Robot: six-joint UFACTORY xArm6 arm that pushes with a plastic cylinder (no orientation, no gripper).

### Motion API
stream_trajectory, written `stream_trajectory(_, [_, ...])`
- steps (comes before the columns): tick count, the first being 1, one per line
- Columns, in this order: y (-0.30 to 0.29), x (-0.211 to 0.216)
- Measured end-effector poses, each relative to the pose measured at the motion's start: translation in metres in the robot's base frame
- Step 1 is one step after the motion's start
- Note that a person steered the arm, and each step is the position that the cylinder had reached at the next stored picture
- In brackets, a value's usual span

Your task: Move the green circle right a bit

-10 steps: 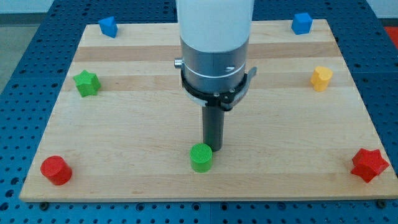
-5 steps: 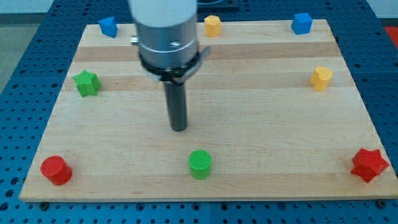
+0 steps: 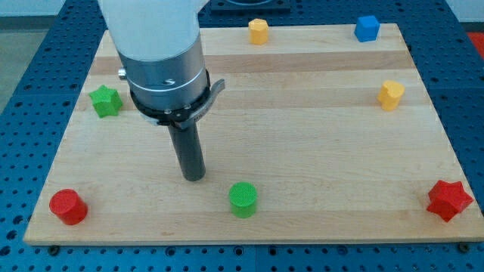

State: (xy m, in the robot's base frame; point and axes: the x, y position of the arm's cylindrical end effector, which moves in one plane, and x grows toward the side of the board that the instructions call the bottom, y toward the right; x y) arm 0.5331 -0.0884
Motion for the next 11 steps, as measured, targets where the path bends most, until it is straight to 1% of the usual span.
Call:
stream_trajectory(2, [0.004, 0.037])
stream_trajectory(3, [0.027, 0.054])
stream_trajectory(4, [0.039, 0.057])
stream_trajectory(5, [0.039, 0.054])
stream_trajectory(6, [0.038, 0.042])
stream_trajectory(8, [0.038, 0.036])
stream_trajectory(10, [0.042, 0.036])
stream_trajectory(11, [0.054, 0.038])
